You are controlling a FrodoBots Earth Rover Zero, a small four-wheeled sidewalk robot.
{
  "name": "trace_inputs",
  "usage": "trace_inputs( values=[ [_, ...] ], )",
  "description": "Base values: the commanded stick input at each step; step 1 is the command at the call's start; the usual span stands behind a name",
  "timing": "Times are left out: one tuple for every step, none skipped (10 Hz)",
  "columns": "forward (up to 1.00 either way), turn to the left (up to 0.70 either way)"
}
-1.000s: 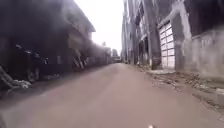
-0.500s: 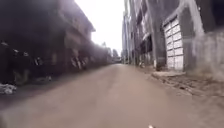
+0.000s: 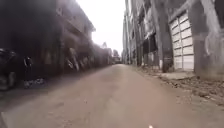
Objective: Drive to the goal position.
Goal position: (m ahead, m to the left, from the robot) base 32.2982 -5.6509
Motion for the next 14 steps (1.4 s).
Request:
trace_inputs(
  values=[
    [1.0,0.0],
    [1.0,0.0],
    [1.0,0.0],
    [1.0,0.0],
    [1.0,0.0],
    [1.0,0.0],
    [1.0,0.0],
    [1.0,0.0],
    [1.0,0.0],
    [1.0,0.0],
    [1.0,0.0],
    [1.0,0.0],
    [1.0,0.0],
    [1.0,0.0]
  ],
)
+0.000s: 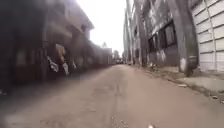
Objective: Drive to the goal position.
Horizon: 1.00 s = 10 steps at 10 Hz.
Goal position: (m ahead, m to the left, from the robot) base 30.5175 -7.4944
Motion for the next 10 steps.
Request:
trace_inputs(
  values=[
    [1.0,0.0],
    [1.0,0.0],
    [1.0,0.0],
    [1.0,0.0],
    [1.0,0.0],
    [1.0,0.0],
    [1.0,-0.07],
    [1.0,-0.27],
    [1.0,-0.27],
    [1.0,-0.12]
  ],
)
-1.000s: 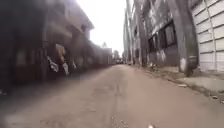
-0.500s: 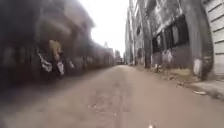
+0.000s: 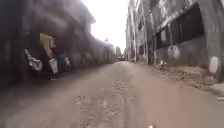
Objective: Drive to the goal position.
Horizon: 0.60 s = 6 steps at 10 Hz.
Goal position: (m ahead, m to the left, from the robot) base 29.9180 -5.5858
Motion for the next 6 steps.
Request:
trace_inputs(
  values=[
    [1.0,0.0],
    [1.0,0.0],
    [1.0,0.0],
    [1.0,0.0],
    [1.0,0.0],
    [1.0,0.0]
  ],
)
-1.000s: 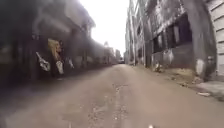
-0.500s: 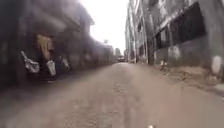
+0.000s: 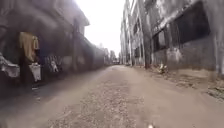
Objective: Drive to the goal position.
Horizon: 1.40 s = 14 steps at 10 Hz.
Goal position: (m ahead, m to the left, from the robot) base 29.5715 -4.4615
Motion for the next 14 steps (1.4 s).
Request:
trace_inputs(
  values=[
    [1.0,0.0],
    [1.0,0.0],
    [1.0,0.0],
    [1.0,0.0],
    [1.0,0.0],
    [1.0,0.0],
    [1.0,0.0],
    [1.0,0.0],
    [1.0,0.0],
    [1.0,0.0],
    [1.0,0.0],
    [1.0,0.0],
    [1.0,0.0],
    [1.0,0.0]
  ],
)
